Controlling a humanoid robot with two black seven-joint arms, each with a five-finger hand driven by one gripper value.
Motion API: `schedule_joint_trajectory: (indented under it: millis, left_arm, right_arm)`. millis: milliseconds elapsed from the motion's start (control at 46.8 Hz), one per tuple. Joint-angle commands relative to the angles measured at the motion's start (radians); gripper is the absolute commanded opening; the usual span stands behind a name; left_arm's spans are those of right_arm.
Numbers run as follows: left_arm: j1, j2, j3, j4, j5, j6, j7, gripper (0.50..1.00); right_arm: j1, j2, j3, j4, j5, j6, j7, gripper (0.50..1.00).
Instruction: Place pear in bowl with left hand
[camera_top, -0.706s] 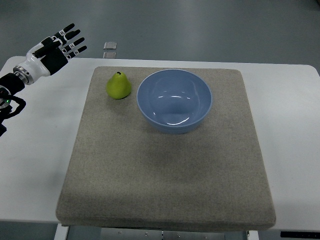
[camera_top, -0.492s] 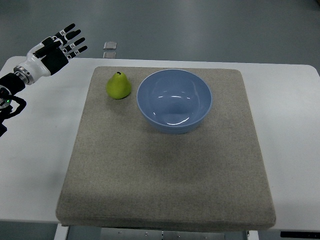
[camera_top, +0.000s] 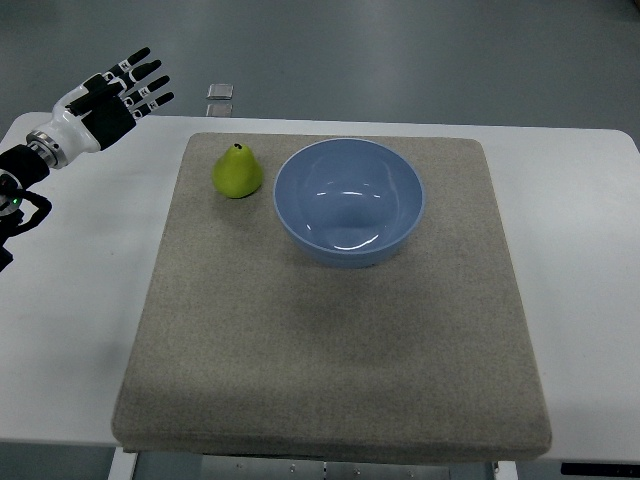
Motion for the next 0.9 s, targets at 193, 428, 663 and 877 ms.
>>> schedule_joint_trajectory:
  millis: [193, 428, 663, 877]
  left_arm:
    - [-0.036, -0.002, 0.006, 0.027, 0.208, 0.0, -0.001, 0.996]
    - [-0.055, -0.004, 0.005, 0.025, 0.454, 0.0, -0.047, 0.996]
    - [-0.075, -0.007, 0.005, -0.006, 0.789, 0.0, -0.136, 0.994]
    - [-0.118, 0.012, 0.005, -0.062, 0.917, 0.0, -0.136, 0.994]
  right_arm:
    - [-0.001, 0.0, 0.0, 0.0, 0.0, 0.0, 0.0, 0.926]
    - [-0.001, 0.0, 0.0, 0.0, 0.0, 0.0, 0.001, 0.926]
    - [0.0, 0.0, 0.0, 0.0, 0.0, 0.0, 0.0, 0.926]
    - [-0.001, 0.0, 0.0, 0.0, 0.0, 0.0, -0.001, 0.926]
